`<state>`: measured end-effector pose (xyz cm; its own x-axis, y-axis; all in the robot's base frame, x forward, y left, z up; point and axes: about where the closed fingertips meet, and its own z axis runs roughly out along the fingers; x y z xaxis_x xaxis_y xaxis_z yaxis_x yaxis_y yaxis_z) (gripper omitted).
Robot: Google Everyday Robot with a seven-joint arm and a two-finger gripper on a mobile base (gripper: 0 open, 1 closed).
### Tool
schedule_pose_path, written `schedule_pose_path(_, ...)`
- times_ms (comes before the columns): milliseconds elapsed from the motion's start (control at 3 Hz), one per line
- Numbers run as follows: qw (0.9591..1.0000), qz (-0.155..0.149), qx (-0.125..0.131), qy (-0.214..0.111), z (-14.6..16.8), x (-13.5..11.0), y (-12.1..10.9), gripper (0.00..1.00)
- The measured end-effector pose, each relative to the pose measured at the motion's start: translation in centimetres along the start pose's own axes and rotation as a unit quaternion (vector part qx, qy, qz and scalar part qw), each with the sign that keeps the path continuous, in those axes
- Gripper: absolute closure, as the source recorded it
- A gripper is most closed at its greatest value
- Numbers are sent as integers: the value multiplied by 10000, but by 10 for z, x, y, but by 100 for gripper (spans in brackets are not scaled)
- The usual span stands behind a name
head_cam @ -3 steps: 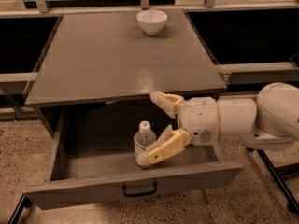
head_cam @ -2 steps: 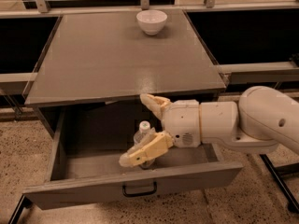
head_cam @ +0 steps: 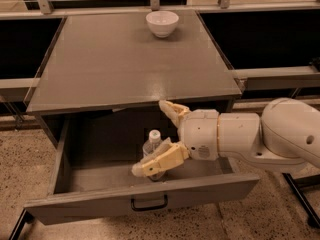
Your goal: Pick blue plastic bottle from top drawer and place on counter
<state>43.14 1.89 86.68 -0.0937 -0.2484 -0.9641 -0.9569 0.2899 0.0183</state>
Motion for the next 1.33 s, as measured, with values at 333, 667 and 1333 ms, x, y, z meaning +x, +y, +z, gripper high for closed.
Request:
schedule_pose_path(333, 9984, -151, 543, 107, -21, 28, -34, 0)
schedule_pose_path(667, 9962, -191, 841, 154, -30, 58, -63, 0)
schedule_pose_path(1333, 9939, -345, 897, 542, -2, 101, -102, 0)
